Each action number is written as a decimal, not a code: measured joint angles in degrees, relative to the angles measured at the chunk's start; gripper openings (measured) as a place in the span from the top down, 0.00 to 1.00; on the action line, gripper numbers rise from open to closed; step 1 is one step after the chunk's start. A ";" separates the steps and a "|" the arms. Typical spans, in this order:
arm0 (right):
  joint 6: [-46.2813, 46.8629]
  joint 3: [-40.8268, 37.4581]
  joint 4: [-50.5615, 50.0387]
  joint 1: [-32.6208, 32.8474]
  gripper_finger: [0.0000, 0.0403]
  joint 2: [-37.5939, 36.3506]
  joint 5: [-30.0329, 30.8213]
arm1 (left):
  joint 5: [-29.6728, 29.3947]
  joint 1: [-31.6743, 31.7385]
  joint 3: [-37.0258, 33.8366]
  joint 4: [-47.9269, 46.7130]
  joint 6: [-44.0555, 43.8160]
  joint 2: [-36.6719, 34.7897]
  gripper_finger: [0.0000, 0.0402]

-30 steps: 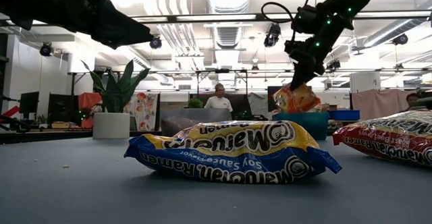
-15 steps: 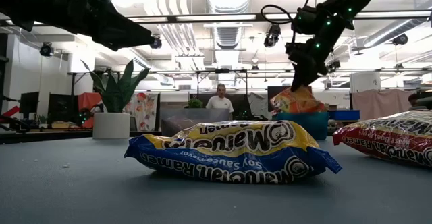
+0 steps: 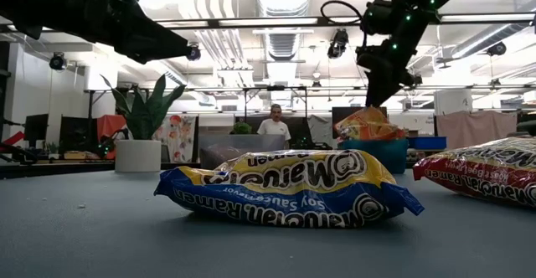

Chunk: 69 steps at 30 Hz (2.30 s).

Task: Sort Maruchan noodles
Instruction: Put the orange noodle pack into the blue bin

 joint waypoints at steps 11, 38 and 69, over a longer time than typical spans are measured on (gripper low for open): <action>2.43 -7.58 3.05 1.40 0.96 0.36 0.65 | -1.22 0.00 -0.02 0.02 -0.19 0.26 0.52; 4.85 0.47 -5.93 1.24 0.74 -0.69 5.02 | -2.97 0.00 -0.02 0.08 -0.25 2.01 0.52; 15.09 -8.33 -0.64 6.16 0.98 8.17 4.06 | -2.97 0.00 -0.02 0.44 -0.88 2.01 0.52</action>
